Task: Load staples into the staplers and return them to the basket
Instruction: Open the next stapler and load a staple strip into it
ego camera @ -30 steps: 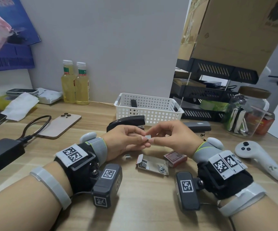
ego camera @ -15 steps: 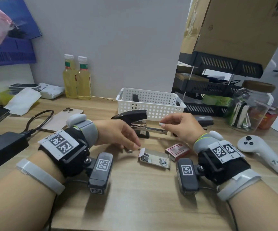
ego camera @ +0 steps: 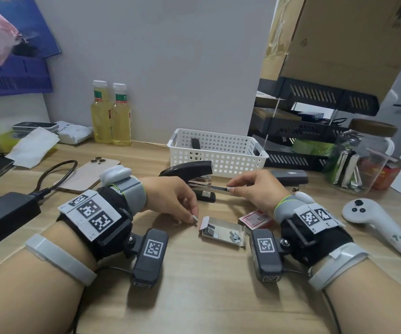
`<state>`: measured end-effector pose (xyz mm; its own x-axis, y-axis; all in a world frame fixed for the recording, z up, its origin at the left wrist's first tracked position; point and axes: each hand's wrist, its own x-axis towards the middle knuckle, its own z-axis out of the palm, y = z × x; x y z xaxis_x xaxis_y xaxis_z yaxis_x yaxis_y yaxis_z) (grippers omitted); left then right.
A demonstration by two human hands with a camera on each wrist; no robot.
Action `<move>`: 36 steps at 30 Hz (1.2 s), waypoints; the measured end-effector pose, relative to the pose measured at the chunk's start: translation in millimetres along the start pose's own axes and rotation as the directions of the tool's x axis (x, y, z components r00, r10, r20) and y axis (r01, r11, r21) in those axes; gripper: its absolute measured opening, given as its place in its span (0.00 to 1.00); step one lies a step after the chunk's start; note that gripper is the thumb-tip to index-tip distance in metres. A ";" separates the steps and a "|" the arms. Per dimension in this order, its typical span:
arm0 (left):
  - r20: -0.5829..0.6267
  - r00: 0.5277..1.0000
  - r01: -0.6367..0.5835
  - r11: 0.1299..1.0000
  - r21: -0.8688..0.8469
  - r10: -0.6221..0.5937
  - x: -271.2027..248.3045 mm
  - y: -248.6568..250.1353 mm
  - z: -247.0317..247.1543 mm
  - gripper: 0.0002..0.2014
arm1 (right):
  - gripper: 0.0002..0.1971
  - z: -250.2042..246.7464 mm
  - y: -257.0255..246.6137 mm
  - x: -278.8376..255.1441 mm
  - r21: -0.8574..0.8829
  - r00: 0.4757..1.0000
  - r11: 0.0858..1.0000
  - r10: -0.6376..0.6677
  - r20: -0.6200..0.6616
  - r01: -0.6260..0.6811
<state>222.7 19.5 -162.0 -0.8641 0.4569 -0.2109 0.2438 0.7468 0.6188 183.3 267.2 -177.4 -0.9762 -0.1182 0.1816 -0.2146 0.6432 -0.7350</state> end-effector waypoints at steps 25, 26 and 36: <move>-0.350 0.937 -0.286 0.626 -0.726 0.022 11.7 13.2 32.1 0.11 | 0.11 -5.0 -5.0 -7.8 0.128 0.998 0.991 -0.018 -0.054 0.024; -0.347 0.938 -0.280 0.619 -0.734 0.013 11.7 13.6 32.9 0.11 | 0.10 -5.9 -6.0 -8.4 0.137 0.996 0.989 -0.047 -0.077 0.057; -0.394 0.919 -0.299 0.627 -0.720 -0.014 10.9 16.4 35.3 0.12 | 0.13 0.4 -15.6 -16.7 0.161 0.955 0.962 -0.246 0.165 0.220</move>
<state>232.8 53.7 -180.9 -0.9711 0.2188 0.0955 0.0942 -0.0164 0.9954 203.0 258.8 -169.2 -0.8845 -0.3963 0.2464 -0.4262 0.4712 -0.7722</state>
